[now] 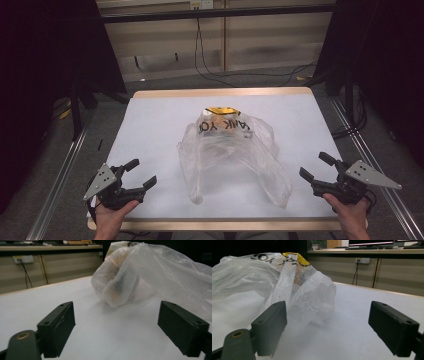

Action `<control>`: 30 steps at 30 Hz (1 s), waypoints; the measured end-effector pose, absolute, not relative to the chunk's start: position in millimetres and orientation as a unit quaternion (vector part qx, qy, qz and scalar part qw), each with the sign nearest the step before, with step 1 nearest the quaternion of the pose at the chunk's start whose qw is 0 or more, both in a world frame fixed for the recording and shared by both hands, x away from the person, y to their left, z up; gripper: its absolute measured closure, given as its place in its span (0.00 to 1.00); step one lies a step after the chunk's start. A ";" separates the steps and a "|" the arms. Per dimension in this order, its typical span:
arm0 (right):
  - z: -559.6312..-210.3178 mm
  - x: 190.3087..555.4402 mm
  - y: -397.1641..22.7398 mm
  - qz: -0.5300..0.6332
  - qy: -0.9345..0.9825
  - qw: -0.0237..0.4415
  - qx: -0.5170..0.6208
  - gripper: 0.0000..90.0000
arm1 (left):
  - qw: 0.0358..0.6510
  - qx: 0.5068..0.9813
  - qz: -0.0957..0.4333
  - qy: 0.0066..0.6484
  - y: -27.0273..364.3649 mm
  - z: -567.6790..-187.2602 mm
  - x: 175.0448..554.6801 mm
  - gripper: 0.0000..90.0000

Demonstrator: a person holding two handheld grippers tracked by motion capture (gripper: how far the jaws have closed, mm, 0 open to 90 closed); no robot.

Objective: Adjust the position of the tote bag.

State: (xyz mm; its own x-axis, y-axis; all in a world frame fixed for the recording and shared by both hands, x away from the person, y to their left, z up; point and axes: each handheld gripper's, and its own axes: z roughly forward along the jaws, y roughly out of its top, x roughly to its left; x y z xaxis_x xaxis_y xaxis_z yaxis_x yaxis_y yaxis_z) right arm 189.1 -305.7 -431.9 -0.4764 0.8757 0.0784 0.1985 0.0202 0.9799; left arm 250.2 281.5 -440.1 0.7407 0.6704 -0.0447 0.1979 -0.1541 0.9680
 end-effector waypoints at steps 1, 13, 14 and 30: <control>-432.4 190.4 -305.9 0.563 0.651 0.296 0.414 0.16 | 0.574 0.735 0.203 0.298 280.8 -439.8 249.9 0.18; -429.8 185.9 -310.7 0.566 0.652 0.272 0.425 0.23 | 0.572 0.752 0.176 0.276 265.5 -431.9 243.0 0.27; -428.6 184.4 -311.1 0.569 0.654 0.263 0.423 0.27 | 0.573 0.755 0.170 0.270 260.4 -431.3 241.9 0.27; -421.9 166.2 -289.2 0.565 0.691 0.224 0.391 0.40 | 0.562 0.790 0.119 0.215 231.8 -422.8 227.6 0.41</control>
